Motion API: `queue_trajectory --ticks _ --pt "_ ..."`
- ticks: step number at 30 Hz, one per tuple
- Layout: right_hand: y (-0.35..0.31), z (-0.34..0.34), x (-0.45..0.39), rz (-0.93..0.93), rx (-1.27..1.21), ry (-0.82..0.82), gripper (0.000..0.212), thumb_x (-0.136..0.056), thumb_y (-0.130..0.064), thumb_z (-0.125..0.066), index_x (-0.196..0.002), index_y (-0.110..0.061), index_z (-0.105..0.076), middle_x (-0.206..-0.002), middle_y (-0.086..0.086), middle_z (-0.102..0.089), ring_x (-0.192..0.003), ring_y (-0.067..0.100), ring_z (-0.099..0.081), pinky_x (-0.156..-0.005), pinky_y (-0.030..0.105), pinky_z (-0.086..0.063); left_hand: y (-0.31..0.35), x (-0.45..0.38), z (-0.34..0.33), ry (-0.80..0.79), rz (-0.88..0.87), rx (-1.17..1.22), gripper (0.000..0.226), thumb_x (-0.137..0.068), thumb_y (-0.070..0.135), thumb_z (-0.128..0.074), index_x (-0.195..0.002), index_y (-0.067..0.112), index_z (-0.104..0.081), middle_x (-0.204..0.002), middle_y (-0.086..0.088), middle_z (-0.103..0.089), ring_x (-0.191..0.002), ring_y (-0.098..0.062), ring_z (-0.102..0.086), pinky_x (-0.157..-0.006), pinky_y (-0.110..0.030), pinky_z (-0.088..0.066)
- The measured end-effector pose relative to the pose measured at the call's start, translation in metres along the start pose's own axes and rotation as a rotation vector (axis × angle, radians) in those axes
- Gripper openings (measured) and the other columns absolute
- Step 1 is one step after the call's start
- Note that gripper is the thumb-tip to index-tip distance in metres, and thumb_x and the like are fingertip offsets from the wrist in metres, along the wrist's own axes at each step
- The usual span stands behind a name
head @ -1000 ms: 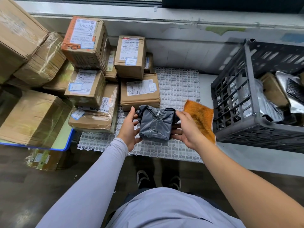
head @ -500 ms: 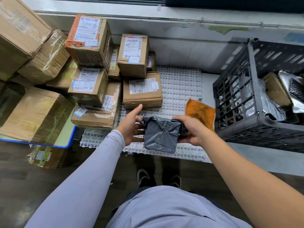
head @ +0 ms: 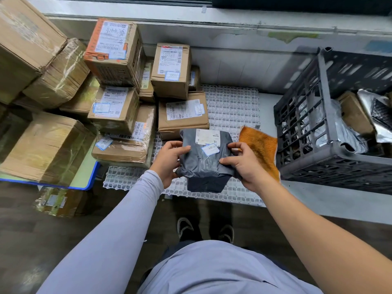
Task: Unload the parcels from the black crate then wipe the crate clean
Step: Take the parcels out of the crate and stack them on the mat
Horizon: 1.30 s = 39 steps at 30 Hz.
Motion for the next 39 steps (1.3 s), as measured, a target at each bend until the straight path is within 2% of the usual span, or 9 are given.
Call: queue_trajectory --ticks 9,13,18,20,23,25,29,34,39 --pt "0.033 -0.014 -0.001 0.038 0.339 -0.031 0.06 -0.093 0.003 -0.068 -0.142 -0.021 -0.045 -0.154 0.01 -0.048 -0.14 0.024 -0.048 -0.106 0.044 -0.051 -0.028 -0.007 0.008 0.061 0.051 -0.135 0.027 -0.104 0.007 -0.055 -0.129 0.012 -0.062 -0.108 -0.005 -0.071 -0.081 -0.014 -0.065 -0.06 -0.028 -0.047" --pt "0.031 -0.012 -0.002 0.066 0.529 0.056 0.067 -0.093 -0.006 -0.072 -0.152 -0.022 -0.045 -0.153 0.003 -0.048 -0.133 0.027 -0.053 -0.1 0.047 -0.055 -0.023 -0.013 0.008 0.106 0.0 -0.266 0.025 -0.103 0.004 -0.057 -0.126 0.006 -0.066 -0.119 -0.007 -0.069 -0.089 -0.012 -0.063 -0.06 -0.014 -0.049" --pt "0.025 -0.015 -0.004 0.053 0.672 0.066 0.07 -0.093 -0.008 -0.071 -0.156 -0.021 -0.043 -0.15 0.005 -0.052 -0.13 0.028 -0.056 -0.097 0.041 -0.054 -0.019 -0.019 0.005 0.125 -0.007 -0.377 0.033 -0.1 0.013 -0.064 -0.132 0.008 -0.067 -0.119 -0.005 -0.064 -0.11 -0.023 -0.061 -0.092 -0.03 -0.048" --pt "0.024 -0.017 -0.004 0.03 0.674 0.045 0.07 -0.095 -0.006 -0.067 -0.157 -0.021 -0.04 -0.148 0.004 -0.054 -0.123 0.028 -0.059 -0.091 0.039 -0.056 -0.018 -0.019 0.002 0.11 0.018 -0.382 0.032 -0.099 0.015 -0.066 -0.131 0.009 -0.067 -0.121 -0.007 -0.066 -0.111 -0.026 -0.062 -0.09 -0.034 -0.05" --pt "0.028 -0.019 -0.005 0.007 0.651 0.037 0.071 -0.096 -0.004 -0.062 -0.159 -0.022 -0.035 -0.147 0.004 -0.056 -0.122 0.028 -0.06 -0.096 0.047 -0.057 -0.018 -0.017 -0.001 0.063 0.077 -0.308 0.015 -0.1 0.015 -0.064 -0.113 0.012 -0.071 -0.122 -0.009 -0.067 -0.106 -0.027 -0.061 -0.079 -0.035 -0.05" --pt "0.031 -0.021 -0.006 0.005 0.615 0.022 0.074 -0.096 -0.003 -0.06 -0.161 -0.027 -0.031 -0.151 0.004 -0.054 -0.123 0.027 -0.061 -0.098 0.048 -0.056 -0.021 -0.018 0.0 0.04 0.115 -0.239 0.01 -0.1 0.013 -0.063 -0.107 0.014 -0.07 -0.125 -0.008 -0.065 -0.111 -0.026 -0.058 -0.084 -0.037 -0.049" --pt "0.036 -0.022 -0.007 0.004 0.587 0.004 0.078 -0.098 -0.005 -0.057 -0.162 -0.033 -0.024 -0.153 0.004 -0.051 -0.099 0.022 -0.067 -0.087 0.05 -0.062 -0.028 -0.019 0.001 -0.005 0.154 -0.162 0.029 -0.093 0.013 -0.067 -0.122 0.011 -0.068 -0.137 -0.005 -0.064 -0.13 -0.027 -0.056 -0.093 -0.04 -0.048" --pt "0.036 -0.024 -0.006 0.0 0.584 -0.011 0.078 -0.098 -0.004 -0.057 -0.163 -0.033 -0.023 -0.153 0.003 -0.051 -0.092 0.018 -0.066 -0.088 0.051 -0.061 -0.03 -0.017 -0.002 -0.037 0.153 -0.141 0.028 -0.093 0.015 -0.067 -0.122 0.015 -0.068 -0.133 0.001 -0.067 -0.129 -0.022 -0.057 -0.092 -0.038 -0.046" --pt "0.038 -0.024 -0.003 -0.012 0.522 -0.007 0.085 -0.093 -0.004 -0.059 -0.162 -0.036 -0.021 -0.149 -0.003 -0.056 -0.105 0.022 -0.068 -0.087 0.051 -0.062 -0.028 -0.01 -0.006 -0.049 0.145 -0.129 0.049 -0.072 0.028 -0.077 -0.119 0.018 -0.071 -0.134 0.0 -0.068 -0.127 -0.023 -0.06 -0.11 -0.047 -0.047"
Point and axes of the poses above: each hand's wrist, its own x-axis away from the middle knuckle, its own z-axis out of the back of the hand, y = z × x, the point moved 4 cm from there along -x, towards the middle knuckle
